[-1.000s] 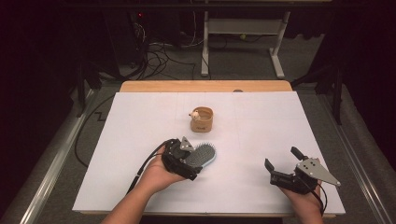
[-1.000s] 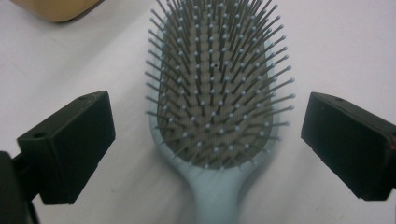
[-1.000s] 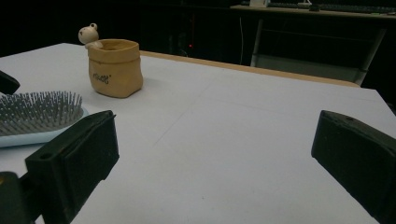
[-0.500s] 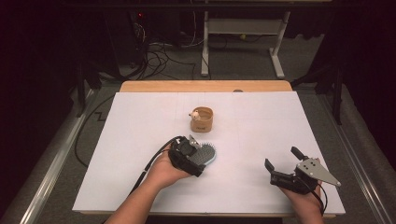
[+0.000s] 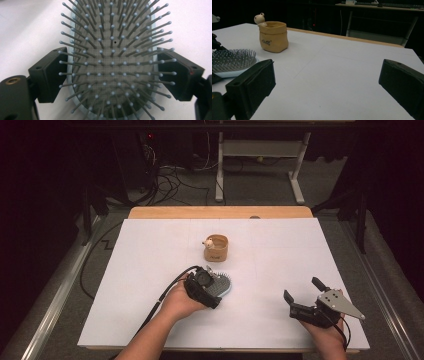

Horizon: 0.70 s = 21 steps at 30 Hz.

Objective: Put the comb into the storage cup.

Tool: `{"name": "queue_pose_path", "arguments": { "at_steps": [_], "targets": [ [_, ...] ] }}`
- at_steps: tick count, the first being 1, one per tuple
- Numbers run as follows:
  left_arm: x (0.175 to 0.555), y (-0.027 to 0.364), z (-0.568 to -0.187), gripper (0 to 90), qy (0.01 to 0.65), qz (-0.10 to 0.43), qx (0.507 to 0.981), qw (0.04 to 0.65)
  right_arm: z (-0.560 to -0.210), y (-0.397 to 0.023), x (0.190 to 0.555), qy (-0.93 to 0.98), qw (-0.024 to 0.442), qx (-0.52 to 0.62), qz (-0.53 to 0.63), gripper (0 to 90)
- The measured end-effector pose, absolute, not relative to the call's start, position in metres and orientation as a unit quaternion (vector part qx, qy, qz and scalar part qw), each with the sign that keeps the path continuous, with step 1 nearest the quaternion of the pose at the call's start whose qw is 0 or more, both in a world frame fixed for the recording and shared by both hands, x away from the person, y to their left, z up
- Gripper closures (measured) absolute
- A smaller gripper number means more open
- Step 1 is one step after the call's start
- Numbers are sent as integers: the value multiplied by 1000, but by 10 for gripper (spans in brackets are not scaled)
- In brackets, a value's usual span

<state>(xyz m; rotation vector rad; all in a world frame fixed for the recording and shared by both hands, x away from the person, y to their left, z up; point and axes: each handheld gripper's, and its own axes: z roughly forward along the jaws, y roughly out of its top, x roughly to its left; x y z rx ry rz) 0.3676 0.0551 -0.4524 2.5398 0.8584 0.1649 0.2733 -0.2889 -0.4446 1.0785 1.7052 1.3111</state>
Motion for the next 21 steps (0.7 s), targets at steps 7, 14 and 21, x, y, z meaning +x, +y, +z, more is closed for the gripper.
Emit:
{"name": "queue_pose_path", "arguments": {
  "at_steps": [7, 14, 21],
  "targets": [
    [368, 55, -453, 179, 306, 58, 923, 225, -445, -288, 273, 663, 360, 416, 508, 14],
    [369, 56, -454, 177, 304, 55, 923, 229, -444, -287, 273, 663, 360, 415, 507, 14],
    [369, 56, -453, 188, 305, 54, 923, 228, -444, -288, 273, 663, 361, 416, 507, 15]
  ]
}}
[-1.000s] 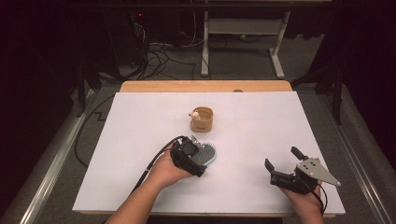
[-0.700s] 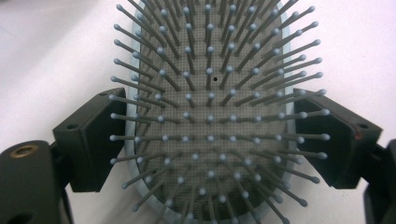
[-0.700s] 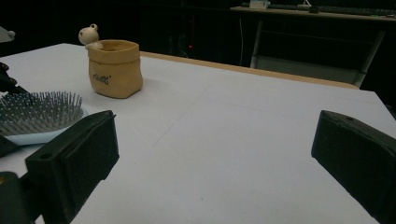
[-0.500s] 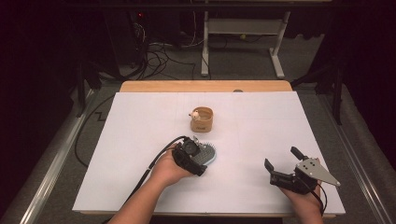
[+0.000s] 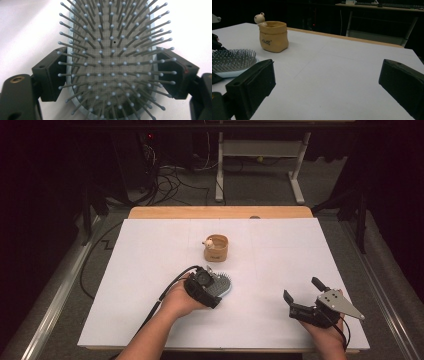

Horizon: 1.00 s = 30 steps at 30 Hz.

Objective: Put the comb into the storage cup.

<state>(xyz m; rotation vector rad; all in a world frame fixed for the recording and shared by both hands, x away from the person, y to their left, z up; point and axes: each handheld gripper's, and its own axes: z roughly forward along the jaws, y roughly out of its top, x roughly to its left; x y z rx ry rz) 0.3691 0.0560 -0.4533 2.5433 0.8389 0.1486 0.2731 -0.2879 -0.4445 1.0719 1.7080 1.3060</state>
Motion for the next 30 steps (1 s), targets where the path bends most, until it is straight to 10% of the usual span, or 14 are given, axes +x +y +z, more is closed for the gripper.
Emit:
{"name": "queue_pose_path", "arguments": {
  "at_steps": [30],
  "targets": [
    [369, 56, -453, 203, 308, 54, 923, 226, -445, -287, 274, 664, 359, 416, 507, 17]
  ]
}}
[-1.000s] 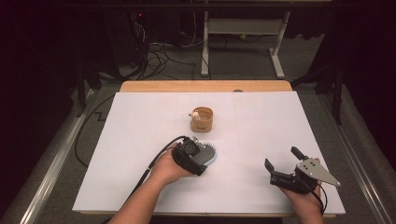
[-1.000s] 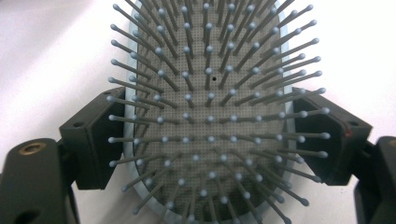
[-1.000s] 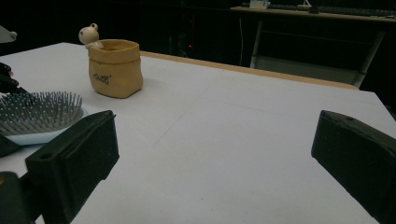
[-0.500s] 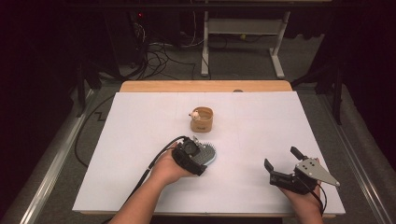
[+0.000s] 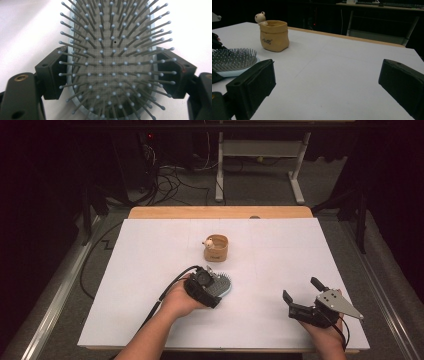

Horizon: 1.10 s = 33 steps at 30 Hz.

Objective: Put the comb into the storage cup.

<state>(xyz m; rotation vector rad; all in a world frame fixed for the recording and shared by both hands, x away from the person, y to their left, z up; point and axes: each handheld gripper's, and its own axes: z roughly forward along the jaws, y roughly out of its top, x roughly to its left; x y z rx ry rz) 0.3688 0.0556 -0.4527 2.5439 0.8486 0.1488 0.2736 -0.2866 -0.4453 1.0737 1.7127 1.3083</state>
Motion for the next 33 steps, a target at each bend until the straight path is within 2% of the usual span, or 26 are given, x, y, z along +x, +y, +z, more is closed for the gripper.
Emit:
{"name": "queue_pose_path", "arguments": {
  "at_steps": [21, 33],
  "targets": [
    [362, 60, -444, 204, 290, 66, 923, 244, -444, -288, 273, 660, 363, 417, 509, 17],
    [356, 72, -424, 204, 292, 85, 907, 290, -444, -289, 273, 658, 363, 418, 510, 18]
  ]
}}
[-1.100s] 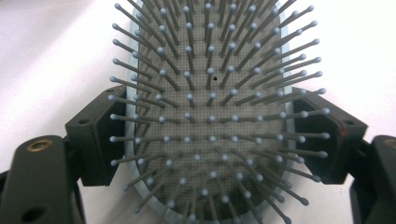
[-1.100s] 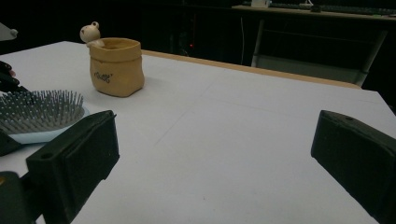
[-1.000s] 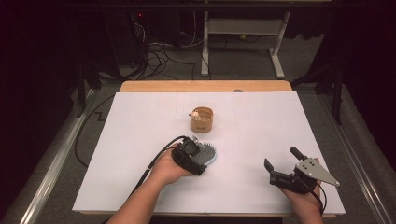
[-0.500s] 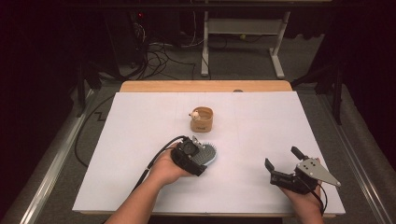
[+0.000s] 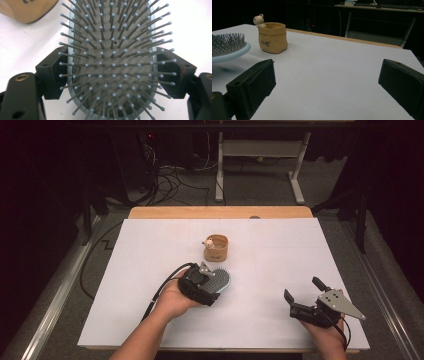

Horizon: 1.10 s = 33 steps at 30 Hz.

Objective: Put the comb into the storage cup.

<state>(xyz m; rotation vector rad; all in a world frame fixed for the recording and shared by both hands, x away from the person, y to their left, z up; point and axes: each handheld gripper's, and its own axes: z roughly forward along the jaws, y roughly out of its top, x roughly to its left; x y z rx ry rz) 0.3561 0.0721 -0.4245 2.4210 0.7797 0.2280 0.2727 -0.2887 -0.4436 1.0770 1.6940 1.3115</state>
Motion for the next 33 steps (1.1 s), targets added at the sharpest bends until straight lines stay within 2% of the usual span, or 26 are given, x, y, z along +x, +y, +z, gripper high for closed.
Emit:
{"name": "queue_pose_path", "arguments": {
  "at_steps": [21, 33],
  "targets": [
    [351, 102, -416, 203, 312, 95, 889, 321, -444, -289, 273, 658, 362, 420, 509, 18],
    [341, 133, -421, 203, 331, 111, 857, 379, -444, -288, 273, 660, 363, 416, 510, 18]
  ]
}}
